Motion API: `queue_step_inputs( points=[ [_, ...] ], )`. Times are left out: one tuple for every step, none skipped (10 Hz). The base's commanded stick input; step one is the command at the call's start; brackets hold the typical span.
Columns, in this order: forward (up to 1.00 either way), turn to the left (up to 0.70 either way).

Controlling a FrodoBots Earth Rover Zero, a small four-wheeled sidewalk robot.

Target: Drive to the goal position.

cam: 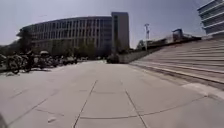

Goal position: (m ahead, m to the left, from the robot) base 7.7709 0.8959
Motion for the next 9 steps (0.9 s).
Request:
queue_step_inputs(
  points=[
    [1.00,0.00],
    [1.00,0.00],
    [1.00,0.00],
    [1.00,0.00],
    [1.00,0.00],
    [1.00,0.00],
    [1.00,0.00],
    [1.00,0.00],
    [1.00,0.17]
  ],
)
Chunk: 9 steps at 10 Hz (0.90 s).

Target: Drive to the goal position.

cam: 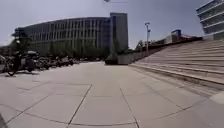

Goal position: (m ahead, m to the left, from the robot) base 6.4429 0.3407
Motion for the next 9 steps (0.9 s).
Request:
queue_step_inputs(
  points=[
    [1.00,0.40],
    [1.00,0.40],
    [1.00,0.40],
    [1.00,0.40],
    [1.00,0.29],
    [1.00,0.00],
    [1.00,0.00],
    [1.00,0.00],
    [1.00,0.00]
  ],
)
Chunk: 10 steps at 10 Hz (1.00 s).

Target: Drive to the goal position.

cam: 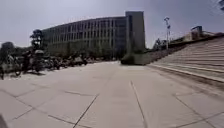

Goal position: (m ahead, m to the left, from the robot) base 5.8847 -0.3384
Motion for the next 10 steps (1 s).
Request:
queue_step_inputs(
  points=[
    [1.00,0.00],
    [1.00,0.00],
    [1.00,0.00],
    [1.00,0.00],
    [1.00,0.00],
    [1.00,0.00],
    [1.00,0.00],
    [1.00,0.00],
    [1.00,0.00],
    [1.00,0.00]
  ],
)
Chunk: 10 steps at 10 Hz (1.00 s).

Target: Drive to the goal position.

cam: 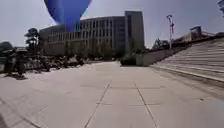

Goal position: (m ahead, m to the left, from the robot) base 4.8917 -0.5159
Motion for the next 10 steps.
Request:
queue_step_inputs(
  points=[
    [1.00,0.00],
    [1.00,0.00],
    [1.00,0.00],
    [1.00,0.00],
    [1.00,0.00],
    [1.00,0.00],
    [1.00,0.00],
    [1.00,0.00],
    [1.00,0.00],
    [1.00,0.00]
  ],
)
